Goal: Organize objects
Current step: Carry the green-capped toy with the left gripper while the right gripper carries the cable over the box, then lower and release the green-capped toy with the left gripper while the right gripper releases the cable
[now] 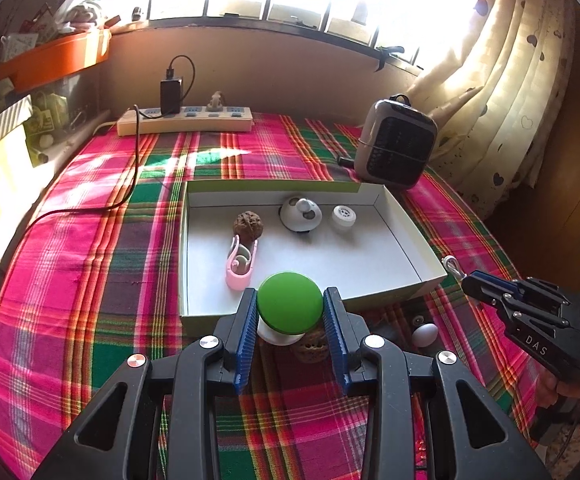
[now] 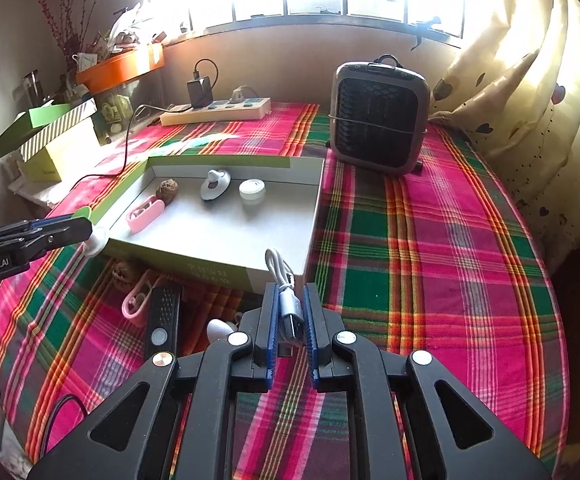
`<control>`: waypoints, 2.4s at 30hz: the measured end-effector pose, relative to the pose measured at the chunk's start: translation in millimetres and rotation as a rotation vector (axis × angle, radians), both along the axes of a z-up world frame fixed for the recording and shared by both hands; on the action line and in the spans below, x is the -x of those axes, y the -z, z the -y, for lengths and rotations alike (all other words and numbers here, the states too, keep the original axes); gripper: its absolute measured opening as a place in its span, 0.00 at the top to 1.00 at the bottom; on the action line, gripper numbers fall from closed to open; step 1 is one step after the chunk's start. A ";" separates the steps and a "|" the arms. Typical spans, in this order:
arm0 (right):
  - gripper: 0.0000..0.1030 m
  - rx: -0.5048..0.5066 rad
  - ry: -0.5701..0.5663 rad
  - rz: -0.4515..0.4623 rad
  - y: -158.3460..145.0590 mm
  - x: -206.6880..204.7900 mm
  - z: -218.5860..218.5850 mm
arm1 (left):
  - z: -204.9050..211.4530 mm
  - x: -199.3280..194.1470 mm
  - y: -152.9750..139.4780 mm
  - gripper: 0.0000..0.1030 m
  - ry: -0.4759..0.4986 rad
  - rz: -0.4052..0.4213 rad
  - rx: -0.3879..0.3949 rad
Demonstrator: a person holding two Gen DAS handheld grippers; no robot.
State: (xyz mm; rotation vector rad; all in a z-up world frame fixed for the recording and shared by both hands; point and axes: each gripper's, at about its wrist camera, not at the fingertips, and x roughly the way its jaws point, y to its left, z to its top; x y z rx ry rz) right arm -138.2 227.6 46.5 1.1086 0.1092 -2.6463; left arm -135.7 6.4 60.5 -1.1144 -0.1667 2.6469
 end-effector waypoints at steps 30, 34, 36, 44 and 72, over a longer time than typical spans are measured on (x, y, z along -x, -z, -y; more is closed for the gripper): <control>0.88 -0.023 0.034 0.055 -0.1 104.3 38.7 | -21.8 75.2 22.1 0.70 0.052 0.058 0.003; 0.88 -0.031 0.042 0.070 5.6 114.9 41.4 | -23.8 82.0 26.1 0.70 0.057 0.065 -0.002; 0.88 -0.040 0.046 0.077 8.4 120.1 42.3 | -24.6 85.4 27.9 0.70 0.057 0.068 0.005; 0.88 -0.064 0.054 0.102 19.2 134.5 45.9 | -23.2 96.6 37.0 0.70 0.051 0.087 0.015; 0.88 -0.059 0.047 0.108 29.5 141.9 52.9 | -23.4 103.1 43.7 0.70 0.045 0.108 0.029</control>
